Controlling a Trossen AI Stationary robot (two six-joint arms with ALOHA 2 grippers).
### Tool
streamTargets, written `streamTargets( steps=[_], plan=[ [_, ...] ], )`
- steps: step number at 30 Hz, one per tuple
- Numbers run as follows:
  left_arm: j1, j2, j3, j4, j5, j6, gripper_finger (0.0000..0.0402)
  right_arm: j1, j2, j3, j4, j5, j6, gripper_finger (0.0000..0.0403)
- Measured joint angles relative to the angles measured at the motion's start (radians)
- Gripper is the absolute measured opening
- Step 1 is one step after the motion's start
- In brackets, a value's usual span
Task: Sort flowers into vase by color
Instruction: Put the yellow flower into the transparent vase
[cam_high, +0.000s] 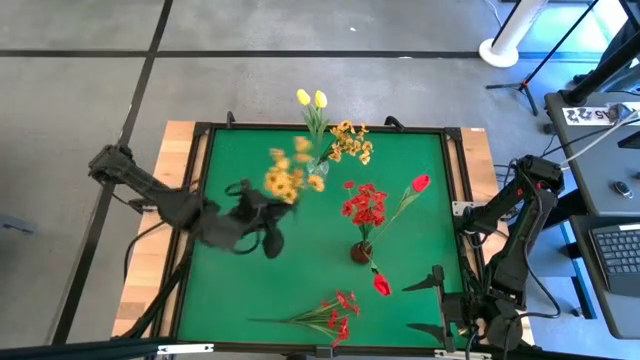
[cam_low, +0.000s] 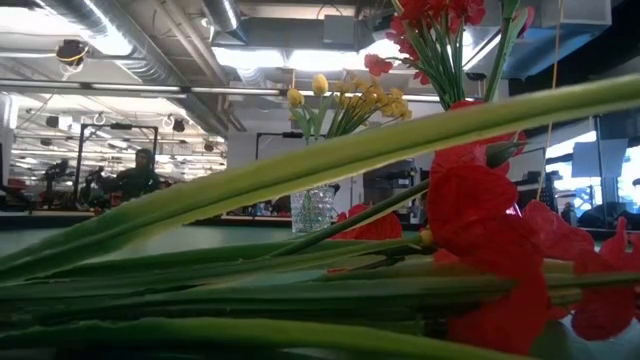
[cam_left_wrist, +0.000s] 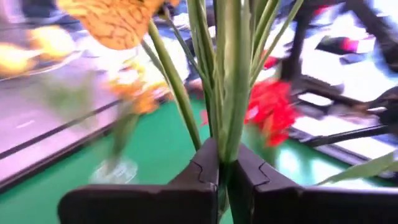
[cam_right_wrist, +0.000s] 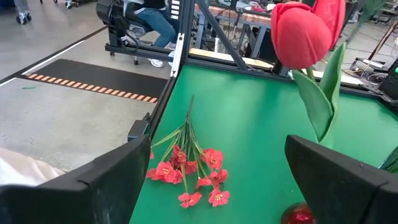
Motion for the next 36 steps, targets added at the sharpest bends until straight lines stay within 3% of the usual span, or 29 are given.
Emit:
streamTargets(
  steps=[2, 5, 14, 23, 36],
  plan=[
    [0.066, 0.004, -0.050, 0.230, 0.172, 0.155, 0.0003, 0.000, 0.000, 0.000, 0.000, 0.002, 0.001, 0.0369],
    [0.160, 0.039, -0.123, 0.522, 0.437, 0.269, 0.0003, 0.000, 0.000, 0.000, 0.001, 0.001, 0.002, 0.0369],
    [0.346, 0.089, -0.366, 1.201, 0.498, 0.529, 0.0003, 0.000, 0.000, 0.000, 0.001, -0.005, 0.003, 0.0369],
    [0.511, 0.102, -0.473, 1.212, 0.498, 0.423, 0.0003, 0.000, 0.000, 0.000, -0.001, -0.006, 0.003, 0.0369],
    [0.587, 0.095, -0.473, 1.198, 0.463, 0.524, 0.0004, 0.000, 0.000, 0.000, -0.002, -0.005, 0.013, 0.0369]
  ],
)
